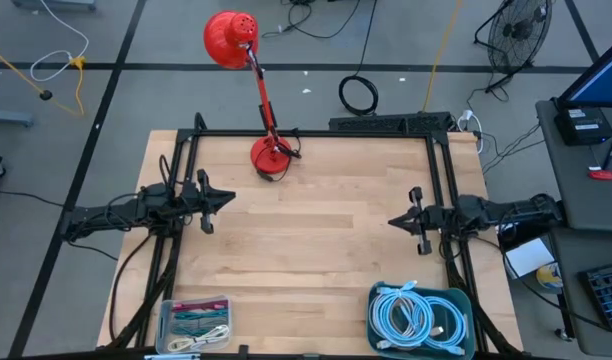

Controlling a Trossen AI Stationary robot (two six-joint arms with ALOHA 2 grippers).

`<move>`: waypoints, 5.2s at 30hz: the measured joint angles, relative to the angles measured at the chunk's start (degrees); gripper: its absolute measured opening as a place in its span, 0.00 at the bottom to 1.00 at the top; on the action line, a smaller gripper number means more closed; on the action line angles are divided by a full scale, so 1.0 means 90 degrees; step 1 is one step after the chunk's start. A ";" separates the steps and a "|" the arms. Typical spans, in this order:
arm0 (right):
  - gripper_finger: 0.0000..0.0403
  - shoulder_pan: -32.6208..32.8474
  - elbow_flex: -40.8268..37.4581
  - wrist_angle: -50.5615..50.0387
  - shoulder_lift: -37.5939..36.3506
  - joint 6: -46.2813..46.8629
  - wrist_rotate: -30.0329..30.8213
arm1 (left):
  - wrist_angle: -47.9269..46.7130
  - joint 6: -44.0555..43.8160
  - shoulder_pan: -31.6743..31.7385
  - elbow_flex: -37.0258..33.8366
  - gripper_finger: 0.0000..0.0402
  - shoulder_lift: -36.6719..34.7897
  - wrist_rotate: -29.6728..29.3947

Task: Pick & Place USB Port
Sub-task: Return to Home Position

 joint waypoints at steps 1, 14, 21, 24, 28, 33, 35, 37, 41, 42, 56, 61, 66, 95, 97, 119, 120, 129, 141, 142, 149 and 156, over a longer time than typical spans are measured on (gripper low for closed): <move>0.00 -0.0096 0.0000 0.0002 0.0000 -0.0002 0.0000 | 0.0000 0.0000 0.0000 0.0000 0.08 0.0001 0.0002; 0.00 -0.0752 0.0000 -0.0028 0.0171 -0.0066 -0.0147 | 0.0000 0.0000 0.0000 0.0000 0.08 0.0000 0.0000; 0.00 -0.0774 0.0000 -0.0025 0.0572 0.0985 -0.0148 | 0.0000 0.0000 0.0000 0.0000 0.08 -0.0001 0.0002; 0.00 -0.0774 0.0000 -0.0025 0.0721 0.1047 -0.0148 | 0.0000 0.0000 0.0000 0.0000 0.08 0.0000 0.0002; 0.00 -0.0774 0.0000 -0.0023 0.0853 0.0975 -0.0146 | 0.0000 0.0000 0.0000 0.0000 0.08 0.0001 0.0000; 0.00 -0.0771 0.0000 -0.0019 0.0901 0.0963 -0.0146 | 0.0000 0.0000 0.0000 0.0000 0.08 -0.0001 0.0002; 0.00 -0.0771 0.0001 -0.0014 0.0901 0.0940 -0.0144 | 0.0000 0.0000 0.0000 0.0000 0.08 -0.0001 0.0002; 0.00 -0.0771 0.0000 0.0029 0.0901 0.0804 -0.0143 | 0.0000 0.0000 0.0000 0.0000 0.08 -0.0001 0.0002; 0.00 -0.0771 0.0000 0.0164 0.0901 0.0764 -0.0140 | 0.0000 0.0000 0.0000 0.0000 0.08 -0.0001 0.0001; 0.00 -0.0771 0.0000 0.0181 0.0899 0.0790 -0.0138 | 0.0000 0.0000 -0.0001 0.0000 0.08 -0.0001 0.0001; 0.00 -0.0771 0.0000 0.0310 0.0901 0.1361 -0.0138 | 0.0000 0.0000 -0.0002 0.0000 0.08 0.0001 0.0001; 0.00 -0.0771 0.0000 0.0315 0.0901 0.1361 -0.0138 | 0.0000 0.0000 -0.0002 0.0000 0.08 0.0000 0.0002; 0.00 -0.0771 0.0000 0.0317 0.0901 0.1363 -0.0138 | 0.0000 0.0000 0.0000 0.0000 0.08 0.0000 0.0002; 0.00 -0.0771 0.0001 0.0320 0.0901 0.1363 -0.0143 | 0.0000 0.0000 0.0000 0.0000 0.08 0.0002 0.0002; 0.00 -0.0771 0.0002 0.0320 0.0901 0.1363 -0.0143 | 0.0000 0.0000 -0.0001 0.0000 0.08 0.0000 0.0001; 0.00 -0.0770 0.0001 0.0320 0.0901 0.1363 -0.0143 | 0.0000 0.0000 -0.0002 0.0000 0.08 0.0000 0.0001; 0.00 -0.0771 0.0001 0.0321 0.0901 0.1363 -0.0143 | -0.0001 0.0000 0.0000 0.0000 0.08 -0.0001 0.0002; 0.00 -0.0769 0.0000 0.0322 0.0901 0.1363 -0.0143 | -0.0002 0.0000 0.0000 0.0000 0.08 -0.0001 0.0001; 0.00 -0.0769 0.0002 0.0321 0.0901 0.1363 -0.0143 | 0.0000 0.0000 0.0000 0.0000 0.08 0.0000 0.0002; 0.00 -0.0770 0.0001 0.0322 0.0901 0.1363 -0.0145 | -0.0002 0.0000 -0.0002 0.0000 0.08 0.0001 0.0000; 0.00 -0.0770 0.0001 0.0321 0.0901 0.1363 -0.0143 | 0.0000 0.0000 0.0000 0.0000 0.08 -0.0001 0.0002; 0.00 -0.0771 0.0000 0.0321 0.0901 0.1363 -0.0144 | -0.0002 0.0000 0.0000 0.0000 0.08 -0.0001 0.0000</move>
